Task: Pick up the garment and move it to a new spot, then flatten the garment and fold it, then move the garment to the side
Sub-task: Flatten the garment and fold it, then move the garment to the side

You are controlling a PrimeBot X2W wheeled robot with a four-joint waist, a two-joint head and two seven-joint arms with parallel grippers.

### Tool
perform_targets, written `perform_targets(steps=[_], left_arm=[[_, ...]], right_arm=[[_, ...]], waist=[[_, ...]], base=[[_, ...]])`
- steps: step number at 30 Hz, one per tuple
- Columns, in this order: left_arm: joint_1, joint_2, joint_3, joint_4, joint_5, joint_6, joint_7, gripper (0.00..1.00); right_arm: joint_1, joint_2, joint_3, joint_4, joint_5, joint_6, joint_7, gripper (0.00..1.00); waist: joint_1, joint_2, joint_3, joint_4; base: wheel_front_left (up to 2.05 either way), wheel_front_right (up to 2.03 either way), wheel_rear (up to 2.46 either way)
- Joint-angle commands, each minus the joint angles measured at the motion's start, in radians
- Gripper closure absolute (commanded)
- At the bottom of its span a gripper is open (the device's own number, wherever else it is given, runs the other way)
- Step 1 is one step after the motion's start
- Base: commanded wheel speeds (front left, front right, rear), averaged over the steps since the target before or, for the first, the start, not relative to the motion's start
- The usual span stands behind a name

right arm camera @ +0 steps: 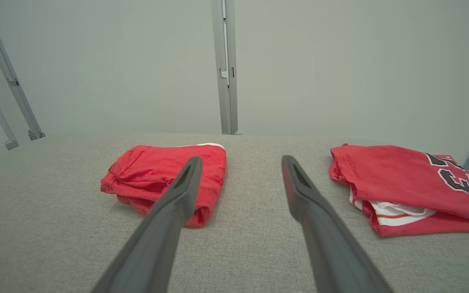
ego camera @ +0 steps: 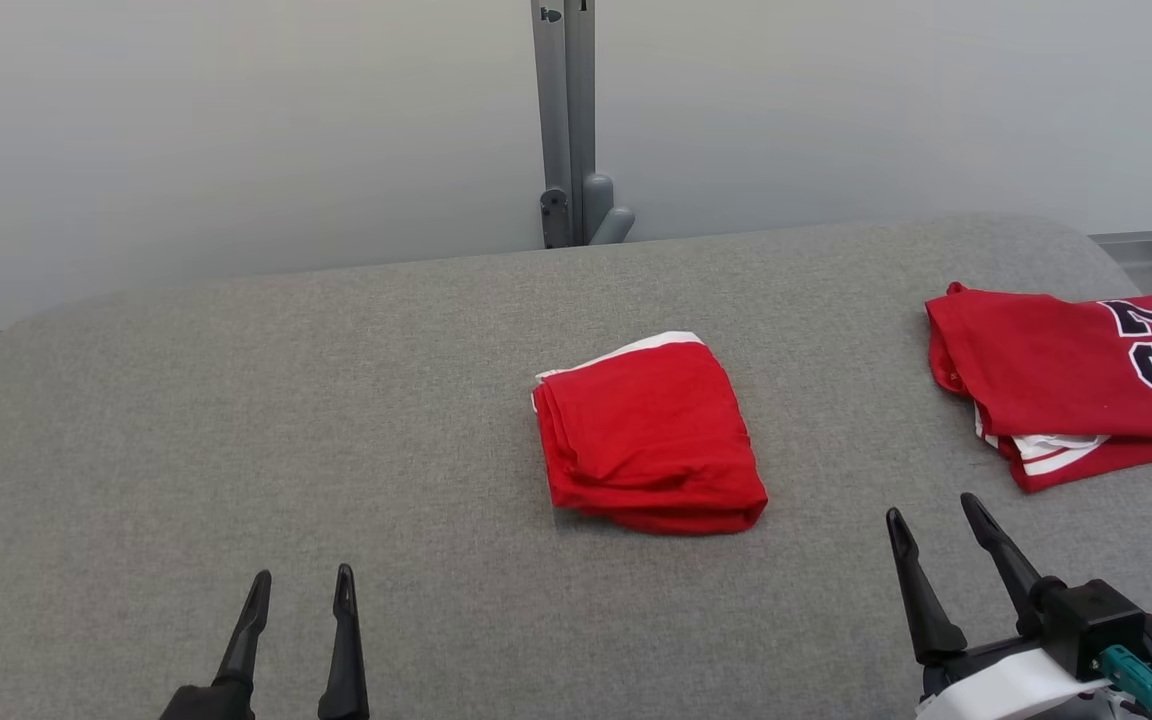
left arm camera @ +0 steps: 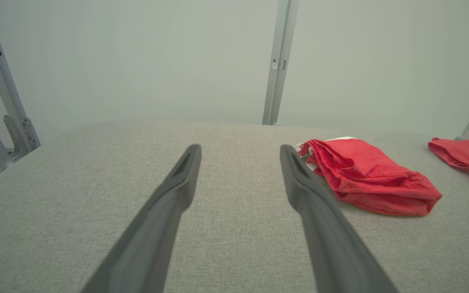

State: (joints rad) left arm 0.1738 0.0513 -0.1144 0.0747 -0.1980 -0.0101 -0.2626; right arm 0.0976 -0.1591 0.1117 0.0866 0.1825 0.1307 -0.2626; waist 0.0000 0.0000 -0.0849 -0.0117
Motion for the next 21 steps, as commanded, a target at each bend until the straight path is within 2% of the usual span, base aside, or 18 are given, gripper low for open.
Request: perform_targets(steps=[1,11,21], left_arm=[[0.003,0.0,0.002,0.001,0.007,-0.004,-0.002,0.0],[-0.02,0.0,-0.006,0.01,0.044,0.007,-0.002,0.0],[-0.045,0.0,-0.055,-0.01,0.034,-0.016,-0.002,0.0]], right_arm=[[0.012,-0.001,-0.006,-0.006,0.003,0.0,-0.002,0.0],[0.011,-0.006,0.004,-0.004,0.013,0.0,-0.002,0.0],[-0.096,-0.028,0.032,0.111,0.202,0.0,-0.002,0.0]], waist=[[0.0,0.0,-0.001,0.003],[0.0,0.0,0.005,0.039],[0.0,0.0,0.06,0.118]], base=[[0.0,0.0,0.0],[0.0,0.0,0.0],[0.0,0.0,0.0]])
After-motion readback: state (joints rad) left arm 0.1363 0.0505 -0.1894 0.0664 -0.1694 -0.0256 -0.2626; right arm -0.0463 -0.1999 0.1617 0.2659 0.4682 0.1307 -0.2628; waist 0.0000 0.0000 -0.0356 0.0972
